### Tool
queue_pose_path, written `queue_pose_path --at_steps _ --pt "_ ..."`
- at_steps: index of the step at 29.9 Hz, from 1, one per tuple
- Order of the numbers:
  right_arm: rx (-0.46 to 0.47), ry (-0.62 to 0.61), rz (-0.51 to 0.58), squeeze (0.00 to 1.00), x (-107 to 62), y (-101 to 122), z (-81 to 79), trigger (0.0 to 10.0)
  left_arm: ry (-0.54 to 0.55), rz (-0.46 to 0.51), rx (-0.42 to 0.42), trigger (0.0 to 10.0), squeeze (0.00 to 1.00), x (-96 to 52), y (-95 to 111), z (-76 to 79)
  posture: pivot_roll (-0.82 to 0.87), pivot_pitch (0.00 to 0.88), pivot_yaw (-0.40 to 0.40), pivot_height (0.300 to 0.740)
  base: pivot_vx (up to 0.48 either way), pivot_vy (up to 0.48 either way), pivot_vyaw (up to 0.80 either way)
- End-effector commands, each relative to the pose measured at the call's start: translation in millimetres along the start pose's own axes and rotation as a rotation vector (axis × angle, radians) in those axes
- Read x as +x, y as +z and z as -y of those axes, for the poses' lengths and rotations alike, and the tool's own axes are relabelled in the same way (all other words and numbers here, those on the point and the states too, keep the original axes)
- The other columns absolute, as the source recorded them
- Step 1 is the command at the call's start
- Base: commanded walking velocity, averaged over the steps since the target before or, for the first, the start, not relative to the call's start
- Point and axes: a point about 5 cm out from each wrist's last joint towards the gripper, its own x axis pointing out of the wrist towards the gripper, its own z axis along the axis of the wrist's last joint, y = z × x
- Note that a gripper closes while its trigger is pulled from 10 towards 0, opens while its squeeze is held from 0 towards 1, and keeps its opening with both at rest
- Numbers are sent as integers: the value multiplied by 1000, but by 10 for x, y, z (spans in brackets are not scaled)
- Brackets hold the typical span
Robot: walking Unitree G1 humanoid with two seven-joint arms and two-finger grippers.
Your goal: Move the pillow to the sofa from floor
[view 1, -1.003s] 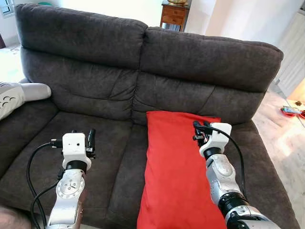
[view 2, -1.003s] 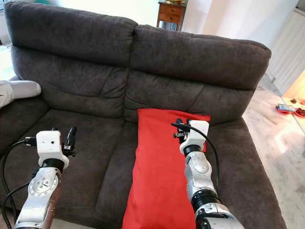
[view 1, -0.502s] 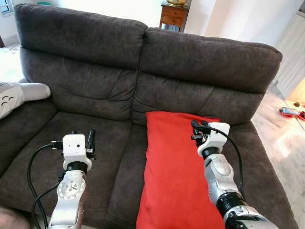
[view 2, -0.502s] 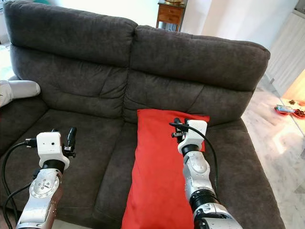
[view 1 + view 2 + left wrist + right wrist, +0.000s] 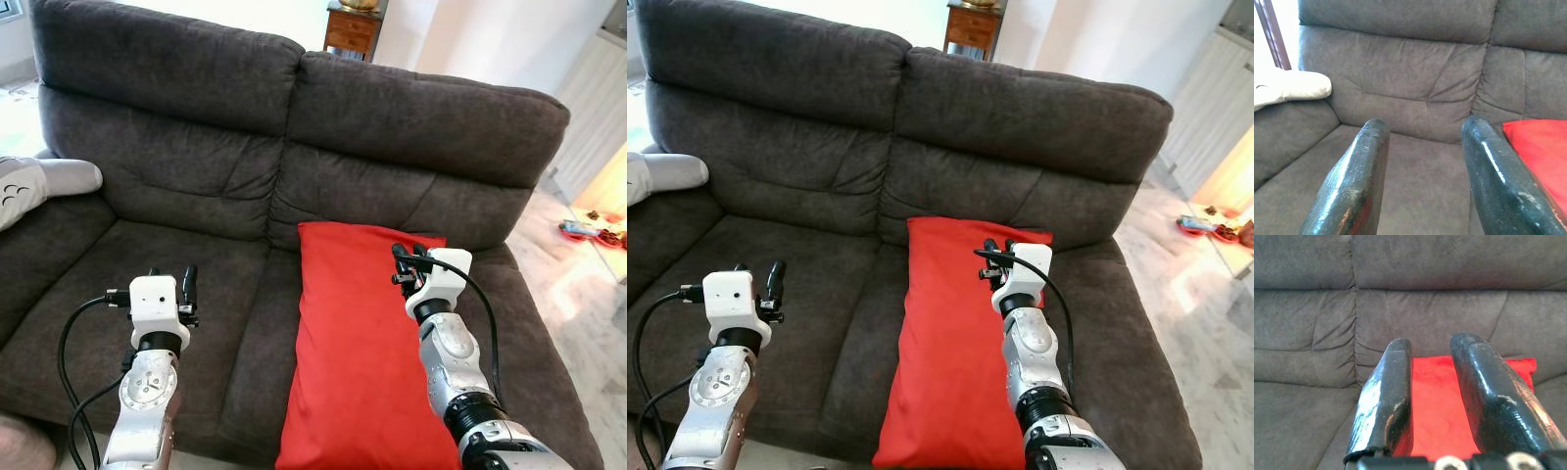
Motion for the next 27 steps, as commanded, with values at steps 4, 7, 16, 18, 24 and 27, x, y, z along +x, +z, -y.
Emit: queue_pose_path --at_steps 4,7,16,18,24,27 --pt "-5 -8 4 0 15 37 29 10000 -7 12 -4 10000 0 4 22 35 216 0 -164 740 -250 0 0" --pt "-5 -10 3 0 13 35 31 10000 -7 13 -5 10000 0 1 22 35 214 0 -165 740 -245 0 0" --pt "-7 -9 -5 0 12 28 37 10000 -5 13 -7 10000 0 -6 21 36 213 3 -168 740 -247 0 0" --pt "-7 -10 -6 0 12 28 39 10000 -2 13 -8 10000 0 -6 21 34 211 5 -169 740 -246 0 0" --pt "-8 -11 -9 0 7 25 45 10000 -4 13 -10 10000 0 -9 17 42 211 3 -171 740 -244 0 0" --pt "-8 -10 -8 0 6 24 42 10000 -5 13 -11 10000 0 -8 16 43 209 4 -170 740 -245 0 0"
